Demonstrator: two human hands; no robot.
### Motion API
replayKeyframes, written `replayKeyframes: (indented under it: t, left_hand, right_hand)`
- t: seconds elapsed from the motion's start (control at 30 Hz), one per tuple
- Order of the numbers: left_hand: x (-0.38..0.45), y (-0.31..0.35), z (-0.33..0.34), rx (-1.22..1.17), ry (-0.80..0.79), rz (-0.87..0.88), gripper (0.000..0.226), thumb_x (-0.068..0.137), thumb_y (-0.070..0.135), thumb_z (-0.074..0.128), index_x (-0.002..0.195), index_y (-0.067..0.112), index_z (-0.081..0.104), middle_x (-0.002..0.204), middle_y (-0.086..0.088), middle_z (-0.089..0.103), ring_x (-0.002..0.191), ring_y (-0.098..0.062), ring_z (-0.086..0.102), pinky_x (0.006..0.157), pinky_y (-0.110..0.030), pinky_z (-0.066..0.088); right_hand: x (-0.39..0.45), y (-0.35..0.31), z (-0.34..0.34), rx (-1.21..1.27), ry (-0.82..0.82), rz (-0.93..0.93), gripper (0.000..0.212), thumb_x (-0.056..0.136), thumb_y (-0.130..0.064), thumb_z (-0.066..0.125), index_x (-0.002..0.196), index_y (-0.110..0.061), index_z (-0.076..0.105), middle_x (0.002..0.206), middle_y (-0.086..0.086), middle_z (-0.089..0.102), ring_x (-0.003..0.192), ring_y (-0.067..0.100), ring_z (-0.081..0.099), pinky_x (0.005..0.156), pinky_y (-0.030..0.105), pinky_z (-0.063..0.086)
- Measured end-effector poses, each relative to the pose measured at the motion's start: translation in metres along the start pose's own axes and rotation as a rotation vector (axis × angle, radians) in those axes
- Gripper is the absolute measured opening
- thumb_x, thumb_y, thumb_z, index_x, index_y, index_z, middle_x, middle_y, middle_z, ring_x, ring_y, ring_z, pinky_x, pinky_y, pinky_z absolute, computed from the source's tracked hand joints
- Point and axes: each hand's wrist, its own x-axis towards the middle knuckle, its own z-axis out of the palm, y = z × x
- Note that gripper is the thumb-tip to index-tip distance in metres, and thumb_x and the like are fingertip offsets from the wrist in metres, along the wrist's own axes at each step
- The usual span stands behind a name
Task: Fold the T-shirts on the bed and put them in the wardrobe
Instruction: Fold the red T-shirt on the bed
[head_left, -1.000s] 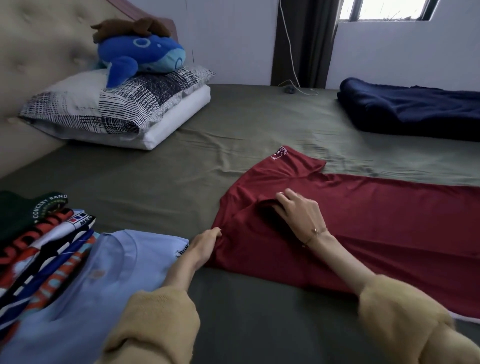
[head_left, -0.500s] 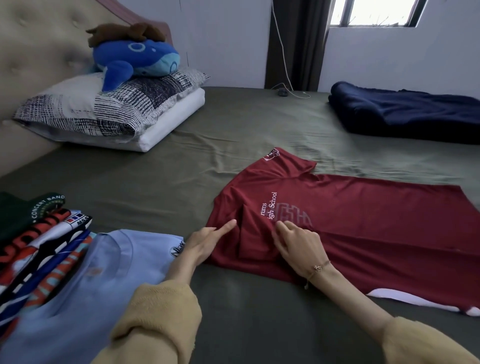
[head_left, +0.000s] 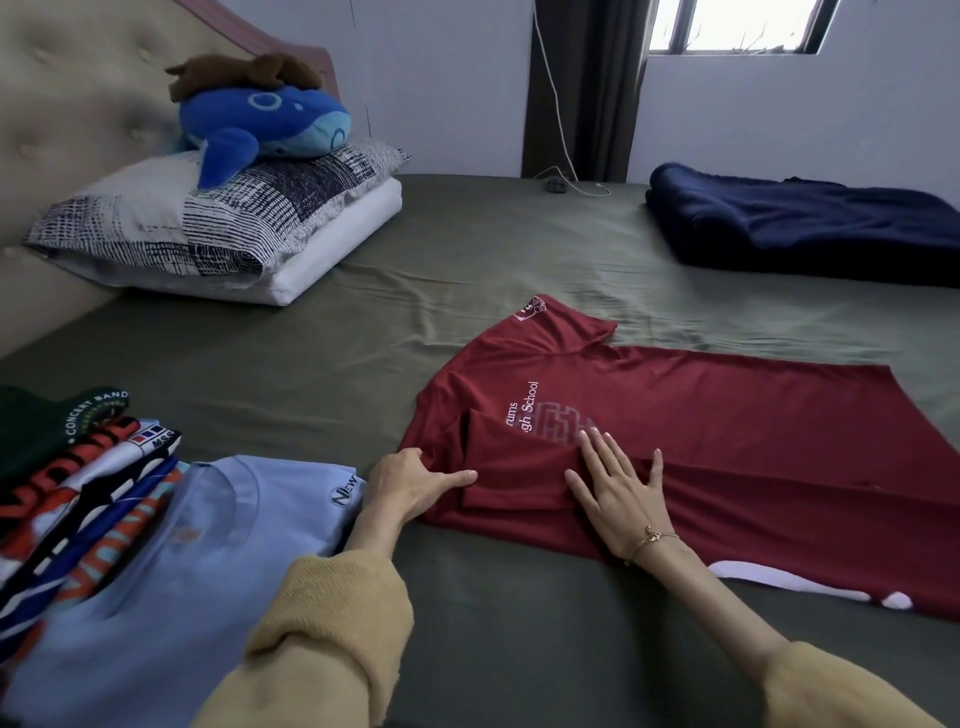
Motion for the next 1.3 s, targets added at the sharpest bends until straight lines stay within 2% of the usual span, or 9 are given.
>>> replayKeyframes:
  t: [0.13, 0.3, 0.37, 0.43, 0.5, 0.57, 0.67, 0.8, 1.3]
  left_hand:
    - [-0.019, 0.01, 0.006, 0.075, 0.225, 0.053, 0.085, 0.071, 0.067, 0.065, 0.127, 0.008, 0.041, 0.122, -0.014, 0.059, 0.115, -0.032, 0.055, 0.088, -0.037, 0.044]
    - [-0.034, 0.011, 0.026, 0.24, 0.486, 0.418, 0.063, 0.079, 0.045, 0.068, 0.128, 0.011, 0.05, 0.129, -0.015, 0.052, 0.121, -0.028, 0.043, 0.092, -0.052, 0.046]
    - [-0.042, 0.014, 0.036, 0.316, 0.402, 0.65, 0.057, 0.085, 0.045, 0.047, 0.132, 0.015, 0.051, 0.14, -0.011, 0.048, 0.132, -0.019, 0.03, 0.101, -0.06, 0.037]
    - [-0.058, 0.026, 0.044, 0.354, 0.173, 0.799, 0.074, 0.081, 0.051, 0.016, 0.147, 0.021, 0.031, 0.156, 0.002, 0.022, 0.142, -0.005, 0.001, 0.115, -0.054, 0.003]
    - [-0.074, 0.039, 0.047, 0.37, -0.046, 0.802, 0.086, 0.071, 0.055, 0.007, 0.152, 0.026, 0.012, 0.159, 0.011, 0.002, 0.141, 0.001, -0.014, 0.113, -0.042, -0.016]
    - [-0.085, 0.053, 0.048, 0.41, -0.13, 0.775, 0.084, 0.075, 0.052, 0.022, 0.152, 0.026, 0.003, 0.159, 0.009, -0.004, 0.142, -0.001, -0.014, 0.114, -0.039, -0.014]
    - [-0.085, 0.062, 0.047, 0.448, -0.184, 0.705, 0.081, 0.087, 0.024, 0.044, 0.152, 0.024, -0.003, 0.159, 0.006, -0.007, 0.146, -0.008, -0.01, 0.117, -0.038, -0.004]
    - [-0.08, 0.063, 0.043, 0.517, -0.144, 0.596, 0.085, 0.086, 0.0, 0.041, 0.151, 0.021, -0.01, 0.158, 0.006, -0.015, 0.146, -0.011, -0.011, 0.118, -0.041, 0.002]
    - [-0.1, 0.039, 0.047, 0.578, -0.159, 0.449, 0.097, 0.085, -0.02, 0.041, 0.148, 0.023, -0.02, 0.156, 0.006, -0.023, 0.145, -0.015, -0.016, 0.116, -0.048, 0.007]
  right_hand:
    - [-0.011, 0.027, -0.018, 0.102, -0.009, 0.004, 0.06, 0.1, -0.048, 0.021, 0.15, -0.026, -0.003, 0.157, -0.01, -0.009, 0.143, 0.003, -0.01, 0.112, 0.052, -0.01]
    - [-0.05, 0.088, -0.03, 0.179, -0.075, -0.045, 0.054, 0.101, -0.041, 0.028, 0.148, -0.033, 0.004, 0.156, -0.014, -0.008, 0.138, -0.005, -0.014, 0.114, 0.048, -0.01]
    - [-0.068, 0.114, -0.034, 0.2, -0.145, -0.069, 0.056, 0.101, -0.039, 0.031, 0.144, -0.037, -0.005, 0.154, -0.017, -0.012, 0.136, -0.006, -0.015, 0.113, 0.048, -0.013]
    - [-0.088, 0.136, -0.04, 0.169, -0.215, -0.075, 0.06, 0.1, -0.04, 0.034, 0.137, -0.04, -0.012, 0.152, -0.019, -0.015, 0.139, -0.004, -0.016, 0.113, 0.05, -0.014]
    - [-0.104, 0.153, -0.048, 0.125, -0.289, -0.072, 0.066, 0.091, -0.052, 0.032, 0.136, -0.039, -0.016, 0.15, -0.019, -0.017, 0.138, -0.004, -0.017, 0.112, 0.051, -0.014]
    - [-0.121, 0.165, -0.058, 0.096, -0.342, -0.045, 0.086, 0.071, -0.054, 0.029, 0.139, -0.032, -0.019, 0.148, -0.02, -0.019, 0.134, -0.006, -0.018, 0.112, 0.052, -0.012]
    - [-0.137, 0.185, -0.063, 0.043, -0.341, 0.044, 0.089, 0.08, -0.019, 0.043, 0.147, -0.019, -0.017, 0.151, -0.016, -0.018, 0.137, -0.002, -0.017, 0.113, 0.052, -0.004]
    - [-0.148, 0.208, -0.064, -0.025, -0.247, 0.197, 0.087, 0.084, 0.011, 0.036, 0.148, -0.018, -0.015, 0.156, -0.006, -0.016, 0.144, 0.009, -0.011, 0.115, 0.049, 0.007]
    - [-0.168, 0.213, -0.046, -0.173, -0.235, 0.342, 0.107, 0.082, 0.001, 0.063, 0.147, -0.02, -0.02, 0.155, -0.01, -0.016, 0.146, 0.022, -0.007, 0.114, 0.051, 0.014]
